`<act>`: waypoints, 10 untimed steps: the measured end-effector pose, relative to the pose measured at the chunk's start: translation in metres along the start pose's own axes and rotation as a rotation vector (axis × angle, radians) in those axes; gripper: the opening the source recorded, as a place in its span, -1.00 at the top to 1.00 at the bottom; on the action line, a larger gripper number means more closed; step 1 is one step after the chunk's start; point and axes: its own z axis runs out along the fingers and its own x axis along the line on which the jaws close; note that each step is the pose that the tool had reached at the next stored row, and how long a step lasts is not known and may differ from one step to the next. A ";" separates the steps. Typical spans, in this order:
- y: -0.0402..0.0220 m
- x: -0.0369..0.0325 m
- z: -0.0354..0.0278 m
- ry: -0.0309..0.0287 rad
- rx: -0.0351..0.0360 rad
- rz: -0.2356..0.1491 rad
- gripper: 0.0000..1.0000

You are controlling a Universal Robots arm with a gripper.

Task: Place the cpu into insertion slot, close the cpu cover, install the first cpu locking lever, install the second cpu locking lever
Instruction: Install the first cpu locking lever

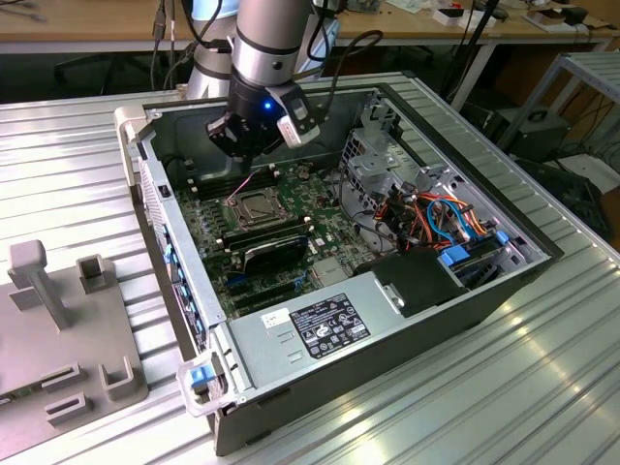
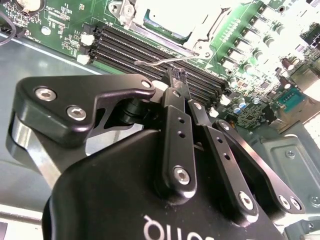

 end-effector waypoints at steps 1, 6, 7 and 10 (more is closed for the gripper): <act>0.0001 -0.0008 0.0000 0.0000 0.0000 0.000 0.79; 0.0001 -0.0008 0.0000 0.0000 0.0001 0.000 0.79; 0.0001 -0.0008 0.0000 0.0000 0.0000 0.000 0.79; 0.0001 -0.0014 0.0003 0.0000 0.0000 0.000 0.79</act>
